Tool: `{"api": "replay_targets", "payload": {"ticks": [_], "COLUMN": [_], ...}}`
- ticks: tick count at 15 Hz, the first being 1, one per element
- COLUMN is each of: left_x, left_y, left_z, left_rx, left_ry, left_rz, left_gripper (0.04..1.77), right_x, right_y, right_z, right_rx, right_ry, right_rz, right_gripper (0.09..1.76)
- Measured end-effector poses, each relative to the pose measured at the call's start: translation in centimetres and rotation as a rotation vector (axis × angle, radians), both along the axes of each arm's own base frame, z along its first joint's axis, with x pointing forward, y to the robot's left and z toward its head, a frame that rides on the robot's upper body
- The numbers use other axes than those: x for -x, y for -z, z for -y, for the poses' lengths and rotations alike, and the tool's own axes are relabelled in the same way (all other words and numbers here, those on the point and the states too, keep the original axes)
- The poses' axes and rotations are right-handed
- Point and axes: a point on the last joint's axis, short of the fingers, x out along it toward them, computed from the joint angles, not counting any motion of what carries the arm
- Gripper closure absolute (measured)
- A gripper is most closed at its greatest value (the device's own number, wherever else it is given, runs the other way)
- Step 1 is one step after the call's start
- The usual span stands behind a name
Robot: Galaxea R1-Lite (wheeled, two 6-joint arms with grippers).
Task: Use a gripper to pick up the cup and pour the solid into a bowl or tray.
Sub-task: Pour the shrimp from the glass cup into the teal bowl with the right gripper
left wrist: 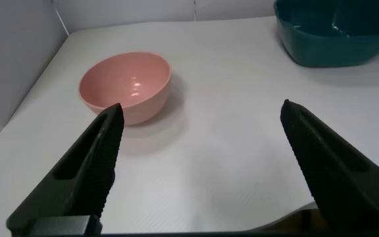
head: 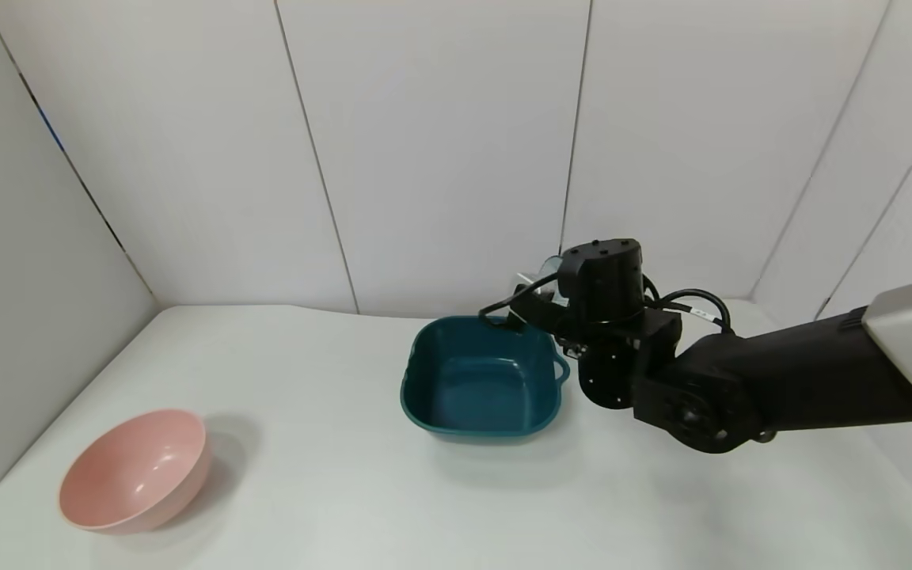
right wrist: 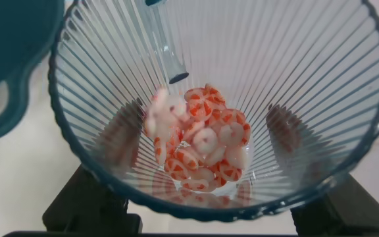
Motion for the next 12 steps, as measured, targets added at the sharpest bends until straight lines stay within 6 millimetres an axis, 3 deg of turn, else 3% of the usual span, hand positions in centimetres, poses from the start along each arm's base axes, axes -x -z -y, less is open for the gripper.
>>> {"api": "replay_targets", "payload": {"ticks": [6,12], "left_x": [0.0,0.0], "left_y": [0.0,0.0], "left_z": [0.0,0.0], "left_rx": [0.0,0.0], "left_ry": [0.0,0.0], "left_rz": [0.0,0.0], "left_gripper": [0.09,0.09], "right_x": [-0.2,-0.5], "right_y": [0.8,1.9], "right_z": [-3.3,-4.0], "right_rx": [0.13,0.28], "right_ry": [0.031,0.068], "right_rz": [0.015,-0.01], "right_gripper": [0.53,0.53]}}
